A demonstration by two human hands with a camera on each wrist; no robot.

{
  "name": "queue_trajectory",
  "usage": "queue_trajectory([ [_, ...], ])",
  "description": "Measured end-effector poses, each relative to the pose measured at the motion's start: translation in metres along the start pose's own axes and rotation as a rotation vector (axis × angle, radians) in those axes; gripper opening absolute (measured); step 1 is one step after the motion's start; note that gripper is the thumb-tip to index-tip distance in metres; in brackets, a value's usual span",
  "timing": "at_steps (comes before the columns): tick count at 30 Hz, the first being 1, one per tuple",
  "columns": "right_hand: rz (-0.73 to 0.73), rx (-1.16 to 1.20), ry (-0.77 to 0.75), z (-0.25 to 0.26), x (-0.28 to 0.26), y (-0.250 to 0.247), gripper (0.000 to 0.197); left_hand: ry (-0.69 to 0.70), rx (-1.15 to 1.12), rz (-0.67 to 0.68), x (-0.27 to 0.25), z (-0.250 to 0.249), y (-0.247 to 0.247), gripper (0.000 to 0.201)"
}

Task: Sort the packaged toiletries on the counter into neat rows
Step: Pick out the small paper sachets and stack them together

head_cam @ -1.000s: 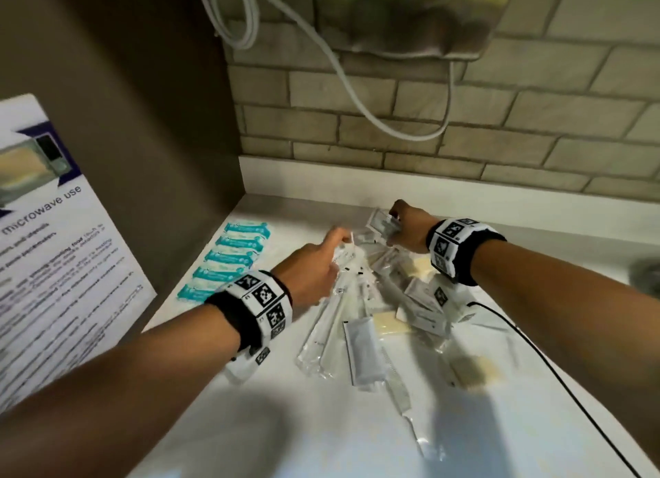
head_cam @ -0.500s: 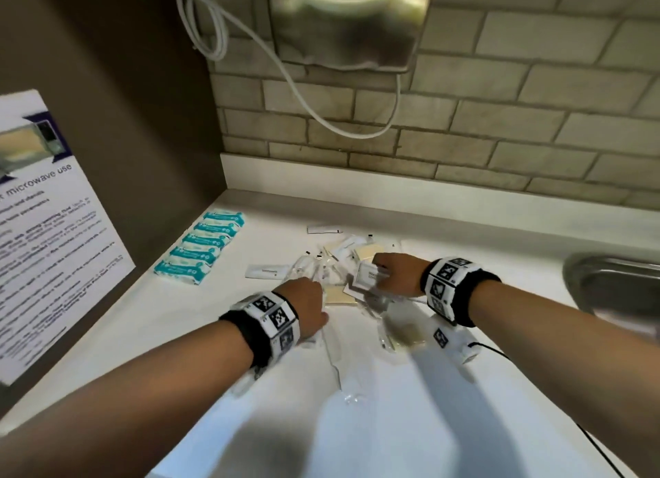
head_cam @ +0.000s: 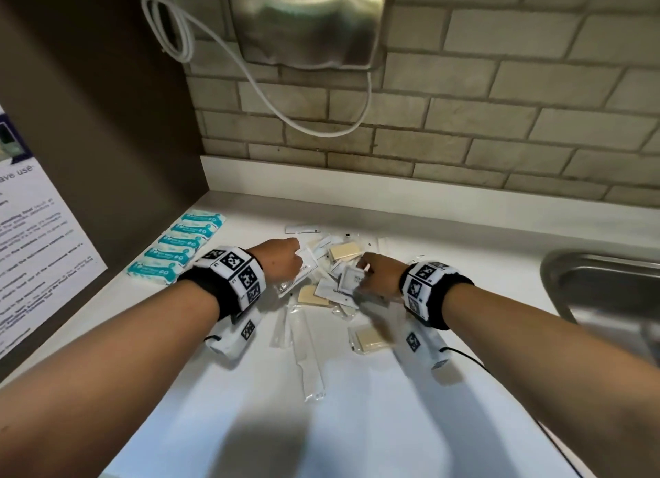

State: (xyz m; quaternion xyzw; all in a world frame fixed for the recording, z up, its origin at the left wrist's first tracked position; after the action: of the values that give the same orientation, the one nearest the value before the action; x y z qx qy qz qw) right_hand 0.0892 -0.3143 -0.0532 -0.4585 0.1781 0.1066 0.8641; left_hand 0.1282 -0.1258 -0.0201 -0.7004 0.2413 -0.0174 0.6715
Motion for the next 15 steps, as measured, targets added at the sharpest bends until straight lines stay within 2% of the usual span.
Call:
queue_trajectory([
  [2, -0.052, 0.074, 0.051, 0.007, 0.007, -0.004, 0.046, 0.011, 0.005, 0.013, 0.006, 0.003, 0.0, 0.029],
  [7, 0.008, -0.119, 0.099, -0.024, 0.079, 0.021, 0.069, 0.065, -0.012, -0.026, 0.011, 0.006, -0.006, 0.039],
  [11, -0.012, -0.217, 0.073, -0.003, 0.049, 0.018, 0.056, 0.095, -0.107, -0.098, 0.017, 0.01, -0.013, 0.057],
  [15, -0.112, -0.182, -0.005, -0.002, 0.046, 0.007, 0.053, 0.043, -0.185, -0.229, 0.028, 0.014, -0.016, 0.049],
])
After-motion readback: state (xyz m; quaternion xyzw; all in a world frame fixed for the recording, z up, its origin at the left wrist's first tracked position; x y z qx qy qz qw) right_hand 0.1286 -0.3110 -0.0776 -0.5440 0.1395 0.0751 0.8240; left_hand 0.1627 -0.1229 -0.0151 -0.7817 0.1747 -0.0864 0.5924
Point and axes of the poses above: each hand's wrist, its own x-axis towards the middle knuckle, its own y-axis out of the palm, z = x × y, the point moved 5 cm from there along x, towards the middle knuckle, and after that the axes turned 12 degrees about x, right-handed, at the moved point
